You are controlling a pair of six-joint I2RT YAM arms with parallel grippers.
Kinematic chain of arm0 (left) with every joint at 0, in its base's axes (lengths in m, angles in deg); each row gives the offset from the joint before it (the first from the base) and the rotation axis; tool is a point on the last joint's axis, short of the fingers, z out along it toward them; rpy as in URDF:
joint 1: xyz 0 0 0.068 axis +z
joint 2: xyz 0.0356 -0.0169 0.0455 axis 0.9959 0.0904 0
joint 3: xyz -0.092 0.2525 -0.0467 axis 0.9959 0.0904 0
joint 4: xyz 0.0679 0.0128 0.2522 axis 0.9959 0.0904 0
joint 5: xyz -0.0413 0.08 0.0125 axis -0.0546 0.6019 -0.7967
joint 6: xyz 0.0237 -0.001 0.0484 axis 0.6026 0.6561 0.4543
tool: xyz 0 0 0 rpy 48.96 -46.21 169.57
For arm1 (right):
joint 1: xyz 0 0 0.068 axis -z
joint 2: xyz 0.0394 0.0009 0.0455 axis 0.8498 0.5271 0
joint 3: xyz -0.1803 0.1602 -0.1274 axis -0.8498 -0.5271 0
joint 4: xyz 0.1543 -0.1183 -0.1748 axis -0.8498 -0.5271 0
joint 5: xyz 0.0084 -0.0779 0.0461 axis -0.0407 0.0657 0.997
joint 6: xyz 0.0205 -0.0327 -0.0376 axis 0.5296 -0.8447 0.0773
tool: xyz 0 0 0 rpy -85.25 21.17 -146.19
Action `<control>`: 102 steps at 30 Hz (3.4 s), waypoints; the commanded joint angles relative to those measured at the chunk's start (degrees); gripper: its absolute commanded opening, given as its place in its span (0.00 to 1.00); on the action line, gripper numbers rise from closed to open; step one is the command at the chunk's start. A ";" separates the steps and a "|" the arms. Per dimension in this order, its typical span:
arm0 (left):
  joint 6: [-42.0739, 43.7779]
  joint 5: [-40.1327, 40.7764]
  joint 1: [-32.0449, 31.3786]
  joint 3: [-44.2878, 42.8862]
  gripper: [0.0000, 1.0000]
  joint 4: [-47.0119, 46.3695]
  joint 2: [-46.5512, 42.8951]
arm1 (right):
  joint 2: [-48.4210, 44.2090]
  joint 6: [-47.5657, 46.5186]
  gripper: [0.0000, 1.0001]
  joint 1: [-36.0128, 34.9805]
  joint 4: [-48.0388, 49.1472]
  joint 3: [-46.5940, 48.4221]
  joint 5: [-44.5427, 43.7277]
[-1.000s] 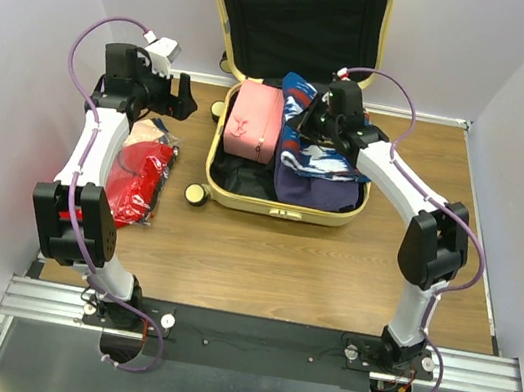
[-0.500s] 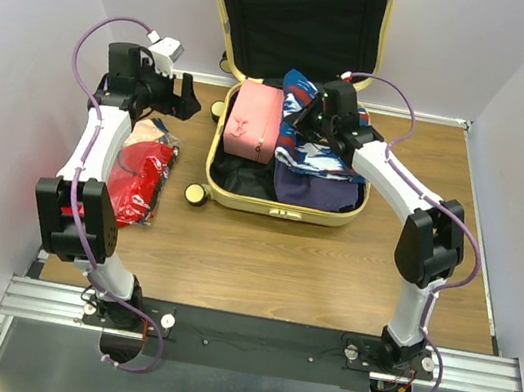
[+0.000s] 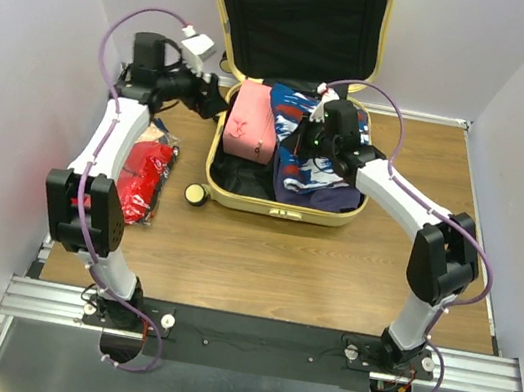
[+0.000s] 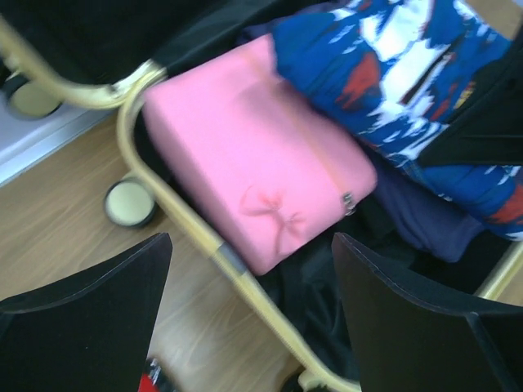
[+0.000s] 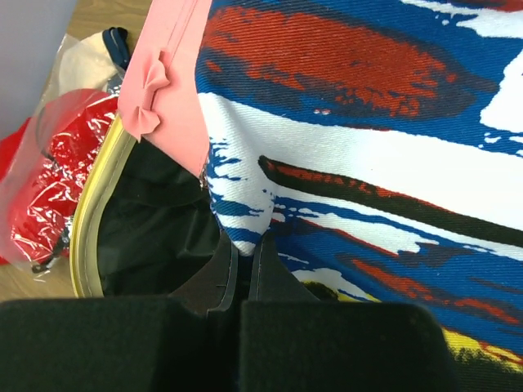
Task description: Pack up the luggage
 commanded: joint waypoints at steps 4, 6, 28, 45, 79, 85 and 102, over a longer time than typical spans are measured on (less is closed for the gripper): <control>-0.77 -0.06 -10.21 -3.77 0.87 -1.66 4.69 | 3.79 7.90 0.01 -0.69 -0.35 5.33 -7.75; -5.49 1.35 -10.57 -3.42 0.87 -4.99 5.48 | 4.84 11.16 0.01 -0.42 2.20 7.70 -8.64; -15.90 7.94 -16.72 -11.50 0.75 -10.37 16.73 | -4.22 -5.95 0.49 10.74 1.68 -1.60 -4.77; -15.45 15.77 -25.07 -22.31 0.44 -4.92 30.44 | 14.16 -11.67 0.48 15.05 1.07 -4.60 -5.92; 23.92 22.52 24.94 7.56 0.81 30.59 0.12 | -6.05 -15.63 1.00 15.84 -4.91 -1.26 7.80; 21.81 27.81 24.59 15.03 0.84 26.02 1.52 | -5.00 -15.81 1.00 15.84 -5.09 -1.43 6.83; 21.19 28.61 20.54 14.36 0.19 21.60 4.26 | -6.40 -17.03 1.00 15.84 -5.70 -2.57 4.63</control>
